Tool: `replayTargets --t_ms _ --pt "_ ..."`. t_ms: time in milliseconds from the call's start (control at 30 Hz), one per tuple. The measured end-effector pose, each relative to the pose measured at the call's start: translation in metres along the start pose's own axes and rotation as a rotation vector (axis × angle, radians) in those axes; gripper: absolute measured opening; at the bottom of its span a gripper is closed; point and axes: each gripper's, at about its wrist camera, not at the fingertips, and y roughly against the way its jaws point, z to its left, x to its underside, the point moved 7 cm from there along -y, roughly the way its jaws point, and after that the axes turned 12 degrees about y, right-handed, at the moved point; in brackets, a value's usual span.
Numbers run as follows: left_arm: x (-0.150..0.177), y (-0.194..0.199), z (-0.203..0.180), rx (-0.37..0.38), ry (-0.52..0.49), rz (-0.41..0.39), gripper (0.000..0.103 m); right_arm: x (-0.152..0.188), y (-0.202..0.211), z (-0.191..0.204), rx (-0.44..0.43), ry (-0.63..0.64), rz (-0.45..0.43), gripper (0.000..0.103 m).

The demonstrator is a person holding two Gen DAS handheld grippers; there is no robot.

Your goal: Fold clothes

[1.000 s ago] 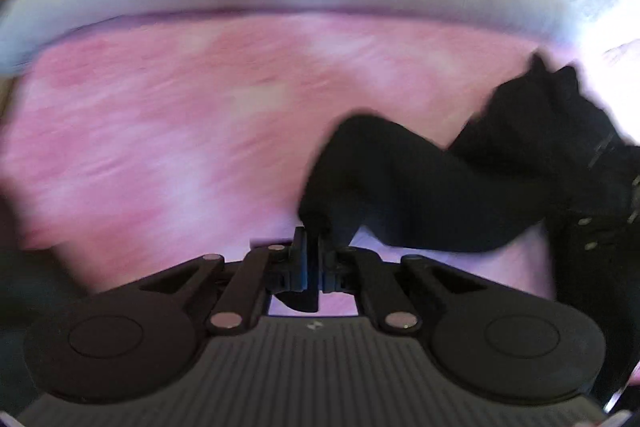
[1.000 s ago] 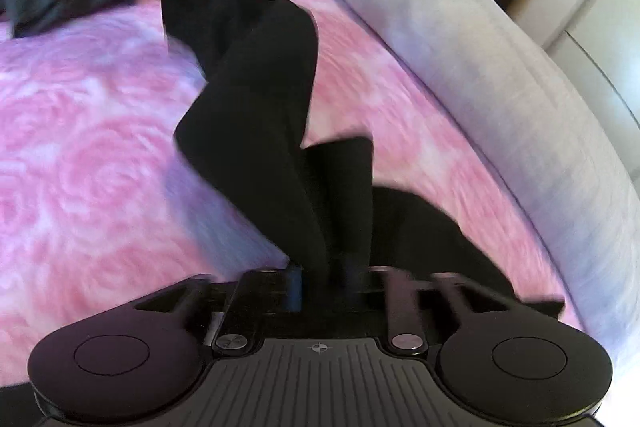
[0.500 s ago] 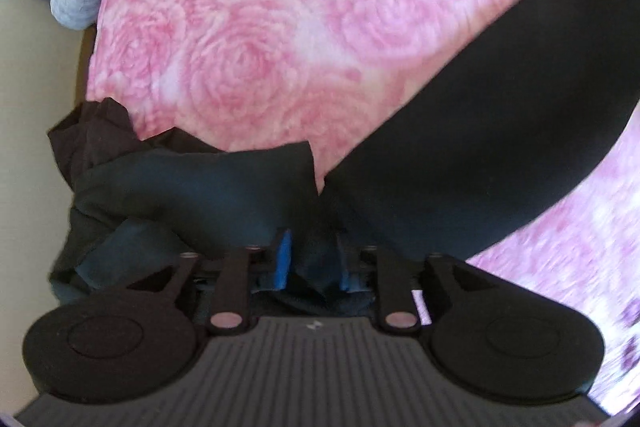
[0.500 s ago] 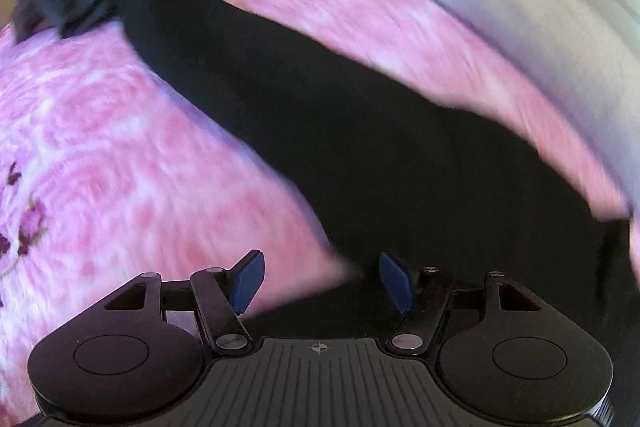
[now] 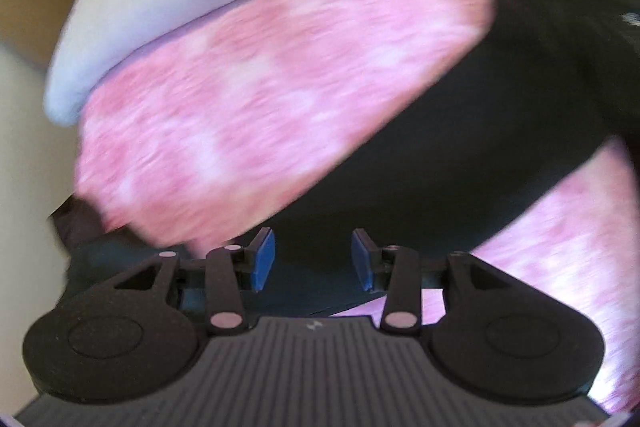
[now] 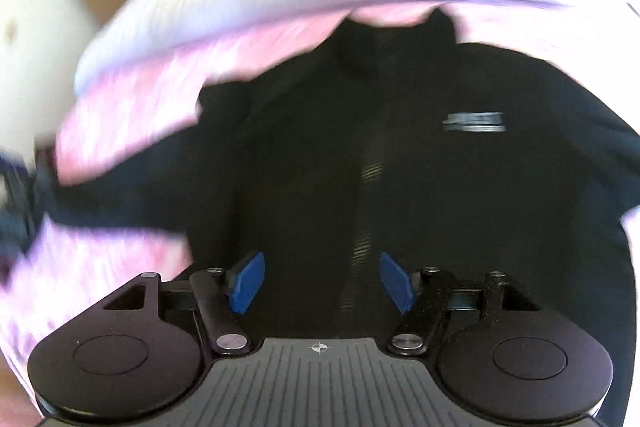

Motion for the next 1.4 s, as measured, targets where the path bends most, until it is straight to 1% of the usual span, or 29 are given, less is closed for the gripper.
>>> replayTargets --t_ms 67,100,233,300,367,400,467,500,567,633,667,700,733,767,800,833,867,900,933,967,1033,1067,1100,1200,1233,1267,1333,1367,1400 --pt "-0.003 -0.003 -0.048 0.019 -0.064 -0.004 0.037 0.002 0.019 -0.027 0.001 -0.051 -0.023 0.068" --pt "-0.002 -0.003 -0.071 0.021 -0.11 -0.015 0.037 0.005 0.025 -0.04 0.019 -0.051 -0.021 0.068" --pt "0.017 -0.017 -0.158 0.072 -0.3 -0.046 0.046 0.03 0.038 -0.077 0.082 -0.071 0.041 0.068" --pt "0.03 -0.036 -0.19 0.059 -0.409 -0.048 0.047 0.046 0.045 -0.092 0.109 -0.074 0.075 0.068" --pt "0.038 -0.06 -0.204 0.01 -0.492 -0.055 0.047 0.059 0.049 -0.108 0.15 -0.082 0.11 0.068" --pt "0.041 -0.073 -0.209 -0.018 -0.529 -0.059 0.044 0.067 0.051 -0.114 0.161 -0.097 0.123 0.068" --pt "0.043 -0.091 -0.206 -0.049 -0.551 -0.063 0.008 0.085 0.055 -0.125 0.181 -0.129 0.152 0.068" --pt "0.044 -0.095 -0.201 -0.061 -0.557 -0.076 0.006 0.093 0.057 -0.13 0.194 -0.141 0.172 0.068" --pt "0.041 -0.095 -0.184 -0.113 -0.581 -0.109 0.004 0.107 0.064 -0.139 0.217 -0.162 0.191 0.068" --pt "0.036 -0.093 -0.156 -0.169 -0.542 -0.117 0.004 0.118 0.073 -0.143 0.229 -0.179 0.202 0.068" --pt "0.032 -0.093 -0.14 -0.18 -0.496 -0.107 0.004 0.124 0.076 -0.143 0.241 -0.18 0.213 0.068" --pt "0.031 -0.092 -0.129 -0.164 -0.441 -0.089 0.004 0.128 0.076 -0.143 0.241 -0.186 0.222 0.068" --pt "0.03 -0.092 -0.121 -0.137 -0.388 -0.07 0.007 0.132 0.076 -0.143 0.238 -0.192 0.229 0.068" --pt "0.031 -0.09 -0.116 -0.12 -0.353 -0.057 0.011 0.135 0.077 -0.143 0.235 -0.199 0.236 0.068" --pt "0.033 -0.086 -0.114 -0.116 -0.34 -0.054 0.012 0.138 0.075 -0.143 0.234 -0.199 0.247 0.068" --pt "0.037 -0.079 -0.112 -0.109 -0.314 -0.057 0.016 0.141 0.074 -0.143 0.233 -0.198 0.258 0.068" --pt "0.041 -0.07 -0.111 -0.098 -0.276 -0.061 0.025 0.144 0.075 -0.142 0.231 -0.199 0.265 0.068" --pt "0.048 -0.06 -0.112 -0.059 -0.214 -0.056 0.03 0.147 0.078 -0.142 0.228 -0.207 0.268 0.068" --pt "0.057 -0.049 -0.115 -0.003 -0.137 -0.047 0.037 0.151 0.082 -0.142 0.225 -0.216 0.271 0.068" --pt "0.07 -0.037 -0.121 0.067 -0.06 -0.031 0.042 0.155 0.086 -0.142 0.222 -0.225 0.274 0.068" --pt "0.103 -0.017 -0.139 0.215 0.076 0.013 0.048 0.169 0.095 -0.144 0.206 -0.252 0.286 0.068" --pt "0.122 -0.011 -0.151 0.269 0.104 0.045 0.052 0.177 0.1 -0.145 0.195 -0.268 0.294 0.068" --pt "0.143 -0.007 -0.166 0.311 0.102 0.082 0.053 0.185 0.104 -0.145 0.181 -0.284 0.304 0.068" --pt "0.195 -0.003 -0.209 0.394 0.06 0.187 0.054 0.213 0.113 -0.139 0.103 -0.311 0.341 0.068" --pt "0.208 -0.002 -0.22 0.407 0.052 0.211 0.054 0.222 0.116 -0.136 0.085 -0.305 0.354 0.068" --pt "0.216 -0.002 -0.228 0.402 0.061 0.219 0.054 0.23 0.119 -0.134 0.069 -0.302 0.357 0.068" --pt "0.224 -0.003 -0.236 0.38 0.109 0.225 0.052 0.24 0.125 -0.133 0.039 -0.346 0.332 0.067" --pt "0.223 -0.003 -0.237 0.373 0.143 0.23 0.04 0.245 0.128 -0.133 0.025 -0.371 0.318 0.065" --pt "0.222 -0.002 -0.239 0.392 0.168 0.241 0.027 0.248 0.129 -0.135 0.019 -0.397 0.318 0.054"
